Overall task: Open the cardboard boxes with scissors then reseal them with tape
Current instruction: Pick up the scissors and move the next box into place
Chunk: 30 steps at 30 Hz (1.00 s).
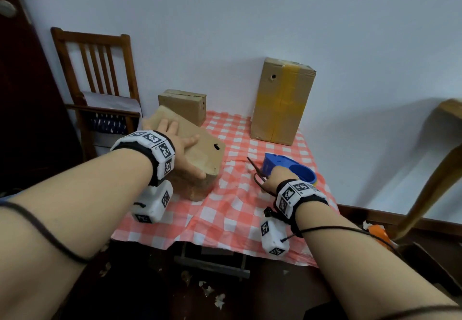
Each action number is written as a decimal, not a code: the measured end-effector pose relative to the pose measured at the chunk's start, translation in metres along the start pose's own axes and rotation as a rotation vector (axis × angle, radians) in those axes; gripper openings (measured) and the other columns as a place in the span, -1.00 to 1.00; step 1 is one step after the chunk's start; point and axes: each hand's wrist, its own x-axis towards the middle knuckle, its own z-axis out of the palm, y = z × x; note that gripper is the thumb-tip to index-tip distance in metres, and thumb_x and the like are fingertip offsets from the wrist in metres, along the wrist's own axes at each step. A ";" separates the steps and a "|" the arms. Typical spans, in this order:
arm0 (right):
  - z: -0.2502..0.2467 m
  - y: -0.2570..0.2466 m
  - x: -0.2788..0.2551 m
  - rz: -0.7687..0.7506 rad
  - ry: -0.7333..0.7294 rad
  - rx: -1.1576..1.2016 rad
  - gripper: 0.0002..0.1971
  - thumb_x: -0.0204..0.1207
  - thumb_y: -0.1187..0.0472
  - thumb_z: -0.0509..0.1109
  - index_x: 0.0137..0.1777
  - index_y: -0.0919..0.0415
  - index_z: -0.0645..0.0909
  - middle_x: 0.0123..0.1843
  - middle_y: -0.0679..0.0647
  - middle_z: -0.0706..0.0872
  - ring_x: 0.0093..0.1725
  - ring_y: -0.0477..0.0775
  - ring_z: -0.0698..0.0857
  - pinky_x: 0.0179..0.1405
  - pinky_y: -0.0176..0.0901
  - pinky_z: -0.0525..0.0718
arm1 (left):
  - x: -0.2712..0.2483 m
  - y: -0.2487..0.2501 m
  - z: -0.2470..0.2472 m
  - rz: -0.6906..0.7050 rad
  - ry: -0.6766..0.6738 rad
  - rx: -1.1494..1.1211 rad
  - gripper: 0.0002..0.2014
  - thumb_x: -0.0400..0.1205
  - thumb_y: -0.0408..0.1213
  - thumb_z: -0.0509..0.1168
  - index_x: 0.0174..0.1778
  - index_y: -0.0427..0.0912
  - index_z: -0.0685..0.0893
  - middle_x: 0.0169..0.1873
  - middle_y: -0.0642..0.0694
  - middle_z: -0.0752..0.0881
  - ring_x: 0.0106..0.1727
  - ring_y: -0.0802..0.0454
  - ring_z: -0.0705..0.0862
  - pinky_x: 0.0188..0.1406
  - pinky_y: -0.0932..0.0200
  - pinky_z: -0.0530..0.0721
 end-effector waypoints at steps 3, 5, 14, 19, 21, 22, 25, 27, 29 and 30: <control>-0.016 -0.003 -0.002 -0.110 0.048 0.066 -0.95 0.55 0.22 0.33 -0.02 0.09 0.54 -0.34 0.04 0.54 -0.42 0.05 0.52 -0.49 -0.23 0.45 | 0.004 0.003 0.011 -0.013 -0.099 -0.112 0.08 0.23 0.71 -0.02 0.63 0.17 0.23 0.64 -0.17 0.22 0.63 -0.21 0.18 0.55 -0.28 0.12; -0.024 -0.007 -0.003 -0.186 0.087 0.135 -0.73 0.48 0.25 0.42 0.17 0.05 0.64 -0.26 0.04 0.64 -0.29 0.08 0.60 -0.40 -0.24 0.49 | 0.012 0.003 0.018 0.043 -0.048 -0.251 -0.05 0.23 0.61 0.21 0.39 0.02 0.55 0.31 -0.10 0.62 0.27 -0.10 0.58 0.30 -0.05 0.52; -0.060 -0.039 0.005 -0.332 0.127 0.136 -0.70 0.38 0.20 0.57 0.12 0.15 0.76 -0.07 -0.04 0.73 -0.04 0.06 0.71 -0.03 -0.16 0.70 | 0.047 -0.014 0.011 0.057 -0.112 -0.049 0.34 0.24 0.20 0.55 0.67 -0.18 -0.26 0.66 -0.25 -0.04 0.67 -0.24 -0.04 0.61 -0.16 0.10; -0.062 -0.042 0.017 -0.324 0.113 0.100 -0.71 0.36 0.17 0.55 0.10 0.06 0.77 -0.01 -0.10 0.76 -0.01 0.02 0.72 0.08 -0.04 0.75 | 0.064 -0.008 0.027 0.053 -0.078 0.025 0.36 0.28 0.14 0.57 0.66 -0.21 -0.34 0.66 -0.27 -0.12 0.68 -0.25 -0.09 0.63 -0.14 0.01; -0.062 -0.041 0.020 -0.324 0.121 0.085 -0.71 0.37 0.18 0.52 0.11 0.02 0.77 -0.06 -0.08 0.76 -0.03 0.03 0.72 0.04 -0.05 0.75 | 0.070 -0.012 0.022 0.072 -0.141 0.010 0.50 0.13 0.27 0.60 0.65 -0.14 -0.38 0.66 -0.28 -0.15 0.68 -0.26 -0.11 0.64 -0.21 0.02; -0.063 -0.041 0.020 -0.323 0.126 0.077 -0.71 0.37 0.19 0.51 0.11 0.01 0.77 -0.10 -0.08 0.75 -0.04 0.04 0.72 0.02 -0.05 0.76 | 0.071 -0.014 0.015 0.093 -0.192 -0.003 0.57 0.00 0.36 0.59 0.65 -0.09 -0.38 0.66 -0.26 -0.11 0.68 -0.26 -0.06 0.62 -0.26 0.09; -0.065 -0.040 0.019 -0.324 0.147 0.045 -0.71 0.39 0.21 0.46 0.11 -0.02 0.77 -0.13 -0.09 0.74 -0.05 0.05 0.71 0.01 -0.04 0.76 | 0.070 -0.017 0.002 0.137 -0.284 -0.112 0.62 -0.16 0.48 0.52 0.66 -0.01 -0.31 0.67 -0.19 0.00 0.66 -0.23 0.08 0.57 -0.26 0.23; -0.066 -0.040 0.018 -0.325 0.151 0.024 -0.72 0.41 0.22 0.45 0.11 -0.03 0.77 -0.11 -0.11 0.75 -0.05 0.05 0.71 -0.02 -0.05 0.76 | 0.071 -0.017 -0.001 0.135 -0.317 -0.178 0.58 -0.09 0.43 0.55 0.67 -0.02 -0.32 0.68 -0.14 0.02 0.66 -0.21 0.11 0.56 -0.22 0.29; -0.067 -0.041 0.018 -0.327 0.148 -0.003 -0.71 0.43 0.23 0.43 0.12 -0.05 0.77 -0.07 -0.11 0.75 -0.05 0.05 0.71 -0.06 -0.08 0.76 | 0.072 -0.016 -0.001 0.126 -0.305 -0.162 0.55 -0.06 0.43 0.55 0.68 -0.03 -0.24 0.65 -0.14 0.12 0.63 -0.21 0.20 0.52 -0.21 0.34; -0.067 -0.042 0.017 -0.328 0.148 -0.021 -0.70 0.43 0.23 0.42 0.12 -0.06 0.77 -0.06 -0.11 0.76 -0.06 0.05 0.71 -0.10 -0.10 0.75 | 0.071 -0.016 -0.001 0.123 -0.284 -0.136 0.54 -0.08 0.47 0.53 0.69 -0.04 -0.19 0.64 -0.15 0.15 0.61 -0.21 0.23 0.52 -0.21 0.35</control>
